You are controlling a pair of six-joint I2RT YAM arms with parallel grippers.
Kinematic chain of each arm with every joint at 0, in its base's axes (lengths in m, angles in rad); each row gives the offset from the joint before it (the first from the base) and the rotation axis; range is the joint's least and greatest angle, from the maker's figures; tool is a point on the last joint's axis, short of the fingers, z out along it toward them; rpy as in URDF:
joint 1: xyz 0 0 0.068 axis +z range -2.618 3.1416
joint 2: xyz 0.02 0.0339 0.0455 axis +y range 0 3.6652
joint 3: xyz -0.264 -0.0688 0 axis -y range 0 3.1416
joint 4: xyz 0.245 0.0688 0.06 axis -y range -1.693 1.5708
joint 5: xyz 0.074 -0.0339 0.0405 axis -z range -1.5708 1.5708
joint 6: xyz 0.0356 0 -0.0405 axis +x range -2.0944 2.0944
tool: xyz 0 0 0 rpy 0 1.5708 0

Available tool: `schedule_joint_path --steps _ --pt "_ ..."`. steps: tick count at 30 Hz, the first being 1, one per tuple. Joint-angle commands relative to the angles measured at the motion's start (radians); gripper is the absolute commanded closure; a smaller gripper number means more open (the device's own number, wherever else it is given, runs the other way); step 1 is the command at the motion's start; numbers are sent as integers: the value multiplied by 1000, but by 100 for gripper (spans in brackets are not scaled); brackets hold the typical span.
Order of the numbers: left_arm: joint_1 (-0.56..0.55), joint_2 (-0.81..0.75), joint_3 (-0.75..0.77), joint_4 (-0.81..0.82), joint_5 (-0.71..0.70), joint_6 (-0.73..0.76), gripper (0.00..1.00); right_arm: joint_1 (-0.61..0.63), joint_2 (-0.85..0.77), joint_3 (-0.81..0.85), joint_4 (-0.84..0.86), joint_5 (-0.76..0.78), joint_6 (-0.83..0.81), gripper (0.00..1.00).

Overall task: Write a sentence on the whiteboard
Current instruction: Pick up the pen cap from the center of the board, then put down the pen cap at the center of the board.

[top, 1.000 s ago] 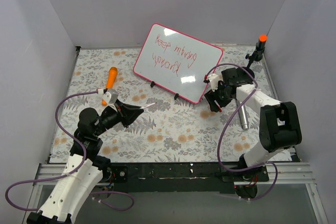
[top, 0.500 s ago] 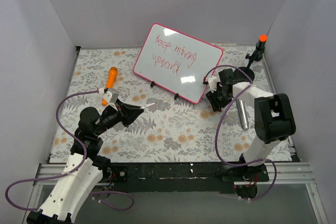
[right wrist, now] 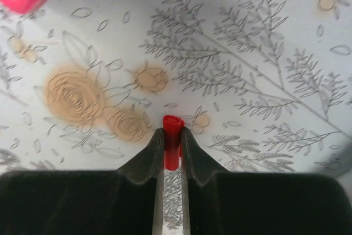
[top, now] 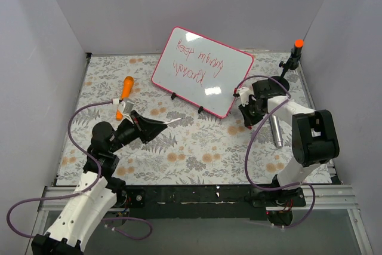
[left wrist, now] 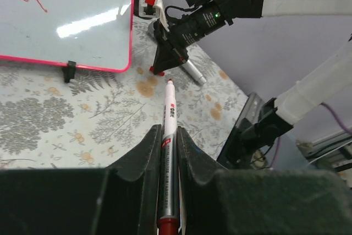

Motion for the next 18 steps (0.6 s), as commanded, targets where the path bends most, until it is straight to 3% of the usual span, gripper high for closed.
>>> schedule_joint_path --steps 1,4,6,9,13,15,18 --pt "1 22 -57 197 57 -250 100 -52 -157 -55 -12 -205 16 89" --pt "-41 39 -96 338 16 -394 100 -107 -257 -65 -8 -409 51 89" --pt "-90 59 -97 385 -88 -435 100 -153 -295 -80 12 -575 112 89" --pt "-267 138 -85 422 -333 -440 100 -213 -358 -137 121 -774 272 89" --pt "-552 322 -45 472 -626 -445 100 -281 -439 -285 488 -903 601 93" --pt "-636 444 10 488 -799 -437 100 -296 -462 -369 618 -906 816 95" --pt "-767 589 77 519 -926 -399 100 -322 -490 -437 788 -906 1031 95"
